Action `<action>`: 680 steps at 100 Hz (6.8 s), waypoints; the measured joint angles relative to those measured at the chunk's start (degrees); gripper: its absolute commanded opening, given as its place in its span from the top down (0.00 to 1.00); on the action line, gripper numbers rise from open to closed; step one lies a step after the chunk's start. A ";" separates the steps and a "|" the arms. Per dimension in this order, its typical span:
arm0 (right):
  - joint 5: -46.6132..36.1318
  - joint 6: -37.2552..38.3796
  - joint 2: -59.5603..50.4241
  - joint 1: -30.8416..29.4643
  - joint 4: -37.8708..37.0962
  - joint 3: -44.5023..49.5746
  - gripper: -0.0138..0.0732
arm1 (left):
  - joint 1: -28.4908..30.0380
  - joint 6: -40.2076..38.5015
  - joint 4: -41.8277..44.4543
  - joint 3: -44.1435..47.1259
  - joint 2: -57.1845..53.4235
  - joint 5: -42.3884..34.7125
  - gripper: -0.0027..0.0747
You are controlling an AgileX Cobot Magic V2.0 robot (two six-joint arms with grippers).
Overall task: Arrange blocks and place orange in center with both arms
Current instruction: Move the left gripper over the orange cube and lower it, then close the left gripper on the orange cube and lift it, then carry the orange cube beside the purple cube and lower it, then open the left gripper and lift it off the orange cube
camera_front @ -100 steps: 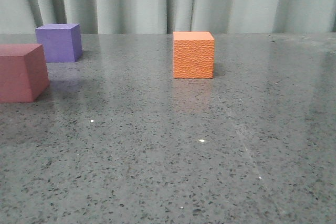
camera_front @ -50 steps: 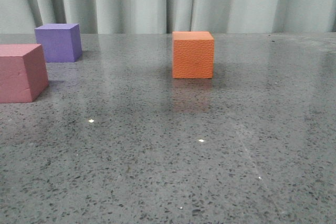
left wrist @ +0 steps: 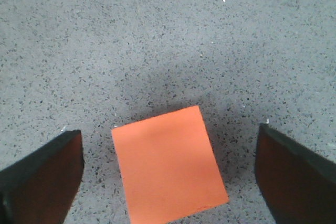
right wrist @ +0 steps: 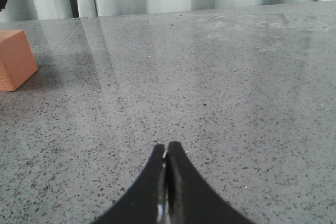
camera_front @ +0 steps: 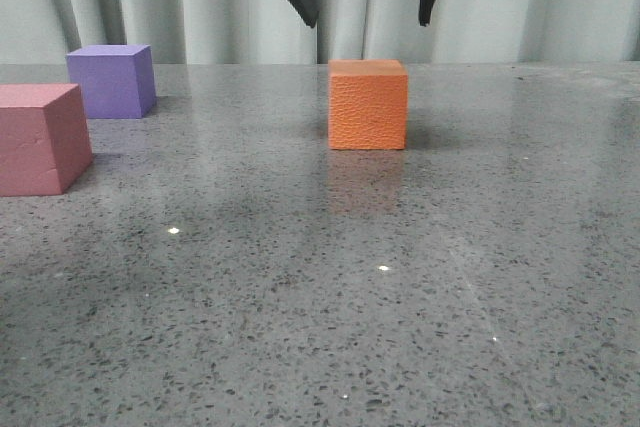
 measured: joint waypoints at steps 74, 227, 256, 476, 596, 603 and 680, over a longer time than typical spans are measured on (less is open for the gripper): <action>0.00 0.00 0.00 0.00 0.00 0.00 0.92 | -0.11 -4.57 -0.48 -0.26 3.65 0.40 0.17; -0.09 -0.03 0.00 0.00 0.00 0.09 0.92 | -0.11 -3.50 14.48 -8.22 0.30 17.16 0.91; -0.09 -0.03 0.00 0.00 0.00 0.09 0.92 | 0.68 -3.50 18.83 -4.23 -6.42 17.32 0.91; -0.09 -0.03 0.00 0.00 0.00 0.09 0.92 | 20.01 -6.92 10.67 37.73 -21.77 -11.81 0.91; -0.09 -0.03 0.00 0.00 0.00 0.09 0.92 | 20.80 -6.79 10.82 41.34 -18.33 -14.92 0.91; -0.09 -0.03 0.00 0.00 0.00 0.09 0.92 | 20.80 -6.79 10.91 41.47 -18.33 -15.20 0.91; -0.09 -0.03 0.00 0.00 0.00 0.09 0.92 | 20.88 -4.73 12.65 41.62 -18.33 -16.69 0.35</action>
